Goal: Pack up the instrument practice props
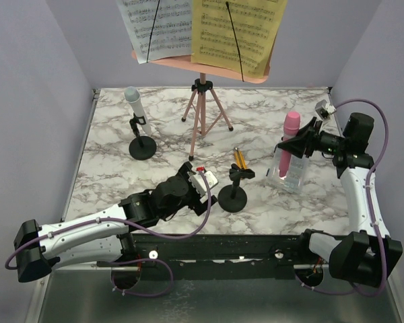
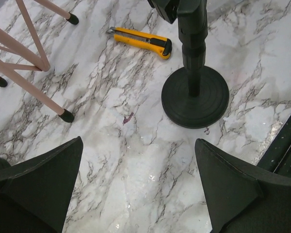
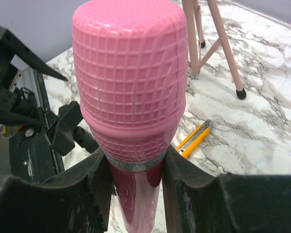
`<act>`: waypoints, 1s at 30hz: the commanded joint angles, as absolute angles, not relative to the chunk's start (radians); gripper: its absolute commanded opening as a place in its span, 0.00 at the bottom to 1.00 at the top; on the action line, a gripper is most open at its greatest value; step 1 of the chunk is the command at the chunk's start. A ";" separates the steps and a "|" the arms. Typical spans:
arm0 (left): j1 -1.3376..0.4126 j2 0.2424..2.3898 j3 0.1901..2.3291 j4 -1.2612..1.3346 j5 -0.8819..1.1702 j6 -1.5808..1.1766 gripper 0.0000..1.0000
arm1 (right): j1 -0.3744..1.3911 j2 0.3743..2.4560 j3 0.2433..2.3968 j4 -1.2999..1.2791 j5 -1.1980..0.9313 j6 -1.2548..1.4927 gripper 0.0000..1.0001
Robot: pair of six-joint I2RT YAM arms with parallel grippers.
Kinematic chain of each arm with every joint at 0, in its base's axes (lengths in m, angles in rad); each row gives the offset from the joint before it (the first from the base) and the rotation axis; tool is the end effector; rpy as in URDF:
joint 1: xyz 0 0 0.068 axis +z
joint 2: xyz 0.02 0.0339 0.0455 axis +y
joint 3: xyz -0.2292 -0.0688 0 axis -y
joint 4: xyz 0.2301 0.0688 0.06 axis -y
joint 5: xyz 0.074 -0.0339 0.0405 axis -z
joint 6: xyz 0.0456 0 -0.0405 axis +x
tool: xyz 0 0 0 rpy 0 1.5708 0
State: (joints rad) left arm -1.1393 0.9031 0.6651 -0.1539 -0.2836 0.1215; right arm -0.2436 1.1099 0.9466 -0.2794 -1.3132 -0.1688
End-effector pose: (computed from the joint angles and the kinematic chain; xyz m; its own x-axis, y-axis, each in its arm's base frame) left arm 0.1056 -0.1988 0.2526 -0.0660 0.4215 -0.9044 0.7776 0.5897 0.2181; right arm 0.2360 -0.0132 0.3039 -0.2777 0.0249 -0.9603 -0.8452 0.4688 0.2566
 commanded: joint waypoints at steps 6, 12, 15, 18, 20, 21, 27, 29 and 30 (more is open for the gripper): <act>-1.220 0.911 0.652 -0.243 -0.394 0.195 0.99 | -0.235 1.302 1.057 -0.160 -1.200 0.144 0.00; -1.294 0.922 0.628 -0.262 -0.485 0.224 0.99 | -0.130 1.444 1.215 -0.306 -0.990 0.143 0.00; -1.302 0.916 0.627 -0.267 -0.495 0.223 0.99 | -0.095 1.504 1.262 -0.328 -0.897 0.166 0.00; -1.308 0.902 0.623 -0.277 -0.499 0.222 0.99 | -0.072 1.556 1.303 -0.345 -0.831 0.192 0.00; -1.308 0.881 0.615 -0.299 -0.508 0.208 0.99 | -0.056 1.589 1.341 -0.365 -0.800 0.193 0.00; -1.307 0.869 0.609 -0.312 -0.512 0.202 0.99 | -0.048 1.606 1.367 -0.375 -0.777 0.192 0.00; -1.310 0.775 0.564 -0.338 -0.521 0.201 0.99 | 0.000 1.707 1.538 -0.467 -0.566 0.207 0.00; -1.308 0.778 0.567 -0.338 -0.533 0.205 0.99 | 0.033 1.744 1.589 -0.485 -0.534 0.217 0.00; -1.307 0.785 0.568 -0.340 -0.546 0.203 0.99 | 0.038 1.766 1.614 -0.494 -0.530 0.222 0.00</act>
State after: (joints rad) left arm -1.3010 0.7937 0.5751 -0.3191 -0.4911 0.1993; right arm 0.0063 1.7111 1.5166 -0.4297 -0.6571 0.1917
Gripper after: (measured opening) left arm 0.987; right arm 0.399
